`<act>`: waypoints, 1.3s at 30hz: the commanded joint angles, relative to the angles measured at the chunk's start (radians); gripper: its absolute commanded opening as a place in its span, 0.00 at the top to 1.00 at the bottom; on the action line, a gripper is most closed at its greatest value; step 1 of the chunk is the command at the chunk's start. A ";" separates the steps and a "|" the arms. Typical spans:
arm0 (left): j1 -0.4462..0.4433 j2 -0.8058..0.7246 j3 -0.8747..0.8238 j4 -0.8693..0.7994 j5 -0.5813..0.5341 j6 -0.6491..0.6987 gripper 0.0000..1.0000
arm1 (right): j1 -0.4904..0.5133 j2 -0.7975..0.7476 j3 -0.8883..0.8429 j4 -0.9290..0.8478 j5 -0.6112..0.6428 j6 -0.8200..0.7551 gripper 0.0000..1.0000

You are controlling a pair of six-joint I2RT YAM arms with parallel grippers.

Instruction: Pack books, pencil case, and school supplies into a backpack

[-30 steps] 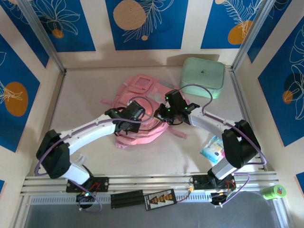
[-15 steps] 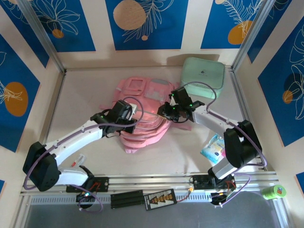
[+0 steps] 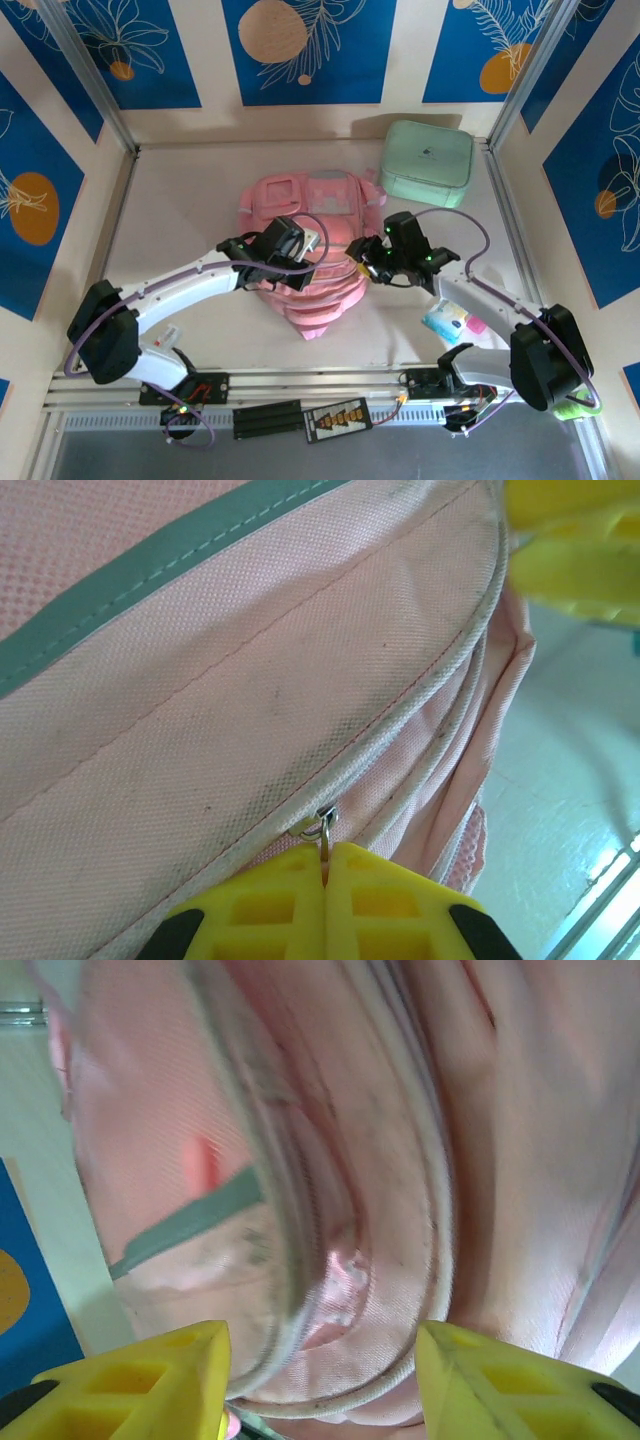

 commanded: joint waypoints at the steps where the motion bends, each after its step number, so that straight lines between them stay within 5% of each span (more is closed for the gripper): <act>1: -0.011 0.001 0.033 0.004 0.033 0.010 1.00 | 0.015 -0.002 -0.005 0.066 -0.021 0.100 0.48; 7: -0.011 0.000 0.024 -0.015 0.006 0.009 1.00 | 0.016 0.049 0.041 0.091 -0.032 0.075 0.55; 18: 0.009 -0.027 -0.003 -0.073 -0.076 -0.021 1.00 | 0.006 0.029 0.071 0.047 0.056 0.019 0.91; 39: 0.262 -0.203 -0.135 -0.202 -0.190 0.126 1.00 | -0.048 0.023 0.118 -0.022 0.065 -0.039 0.93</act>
